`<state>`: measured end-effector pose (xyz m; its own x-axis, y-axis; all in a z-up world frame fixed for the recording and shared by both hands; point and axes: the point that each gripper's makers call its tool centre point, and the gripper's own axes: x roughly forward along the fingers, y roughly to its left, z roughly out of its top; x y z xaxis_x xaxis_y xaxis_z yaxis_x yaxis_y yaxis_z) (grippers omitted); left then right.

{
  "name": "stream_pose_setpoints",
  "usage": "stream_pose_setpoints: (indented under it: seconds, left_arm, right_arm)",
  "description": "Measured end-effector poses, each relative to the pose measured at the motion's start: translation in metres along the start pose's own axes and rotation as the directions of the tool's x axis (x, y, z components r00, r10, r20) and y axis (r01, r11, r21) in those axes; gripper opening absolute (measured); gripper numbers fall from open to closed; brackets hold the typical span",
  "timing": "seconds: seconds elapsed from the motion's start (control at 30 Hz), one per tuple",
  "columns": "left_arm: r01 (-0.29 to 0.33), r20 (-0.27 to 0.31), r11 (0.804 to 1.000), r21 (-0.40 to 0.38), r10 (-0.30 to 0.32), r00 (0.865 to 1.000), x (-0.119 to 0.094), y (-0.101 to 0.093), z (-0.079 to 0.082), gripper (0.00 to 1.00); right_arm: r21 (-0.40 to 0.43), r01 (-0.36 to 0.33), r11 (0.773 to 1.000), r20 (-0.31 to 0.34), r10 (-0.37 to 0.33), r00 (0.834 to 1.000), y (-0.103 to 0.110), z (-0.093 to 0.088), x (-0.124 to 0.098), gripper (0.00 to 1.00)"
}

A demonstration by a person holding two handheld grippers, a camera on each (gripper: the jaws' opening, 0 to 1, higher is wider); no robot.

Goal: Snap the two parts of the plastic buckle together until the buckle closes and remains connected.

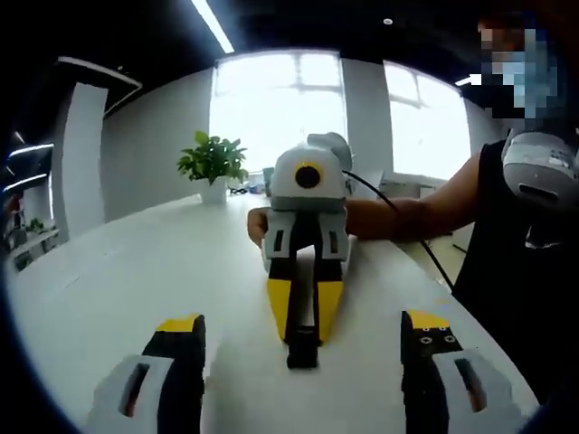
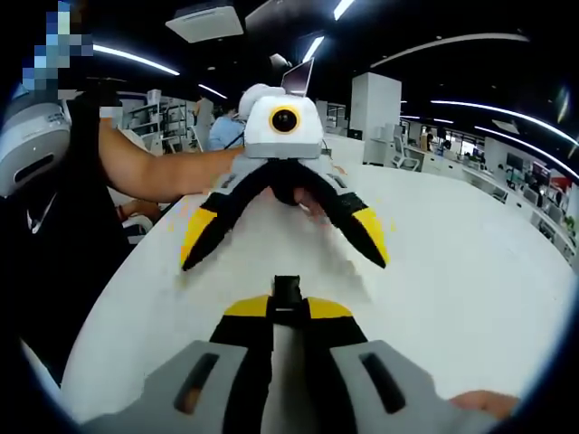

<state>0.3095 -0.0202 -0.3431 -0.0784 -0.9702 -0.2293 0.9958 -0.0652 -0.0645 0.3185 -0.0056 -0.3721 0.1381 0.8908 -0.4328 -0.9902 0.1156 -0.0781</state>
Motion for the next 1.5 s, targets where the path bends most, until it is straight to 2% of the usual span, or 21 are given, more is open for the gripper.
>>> stream_pose_setpoints:
  seconds: [0.07, 0.27, 0.37, 0.6, 0.97, 1.17, 1.4, 1.5]
  left_arm:
    - [0.002, -0.015, 1.0, 0.001, -0.002, 1.0, -0.006, 0.001, -0.001, 1.0]
    - [-0.051, -0.069, 0.999, 0.015, 0.052, 0.996, -0.009, 0.013, -0.012, 1.0]
    - [-0.069, -0.068, 0.997, 0.017, 0.07, 0.995, -0.012, 0.016, -0.012, 1.0]
    - [-0.131, -0.02, 0.991, -0.027, 0.13, 0.991, -0.021, 0.031, -0.004, 1.0]
    - [-0.128, -0.035, 0.991, -0.04, 0.127, 0.991, -0.018, 0.028, -0.005, 1.0]
    - [-0.117, -0.005, 0.99, -0.077, 0.117, 0.993, -0.019, 0.03, 0.0, 1.0]
    - [-0.144, -0.004, 0.987, -0.067, 0.144, 0.99, -0.022, 0.034, 0.002, 1.0]
    - [-0.175, -0.021, 0.984, -0.04, 0.174, 0.985, -0.024, 0.039, 0.002, 1.0]
  right_arm:
    - [0.001, 0.0, 1.0, 0.0, 0.0, 1.0, 0.0, 0.0, 0.0, 0.11]
    - [0.001, 0.001, 1.0, 0.0, -0.001, 1.0, 0.001, 0.0, 0.0, 0.11]
    - [-0.001, 0.004, 1.0, -0.001, -0.004, 1.0, 0.001, 0.0, 0.0, 0.11]
    - [0.005, 0.006, 1.0, 0.002, -0.006, 1.0, 0.0, 0.001, 0.0, 0.11]
    - [0.012, 0.013, 1.0, 0.006, -0.013, 1.0, -0.001, 0.002, -0.002, 0.11]
    - [0.019, 0.019, 1.0, 0.021, -0.019, 1.0, -0.003, 0.006, -0.004, 0.11]
    - [0.019, 0.016, 1.0, 0.032, -0.017, 0.999, -0.004, 0.01, -0.005, 0.11]
    - [0.015, 0.038, 0.999, 0.051, -0.038, 0.998, -0.007, 0.016, -0.009, 0.11]
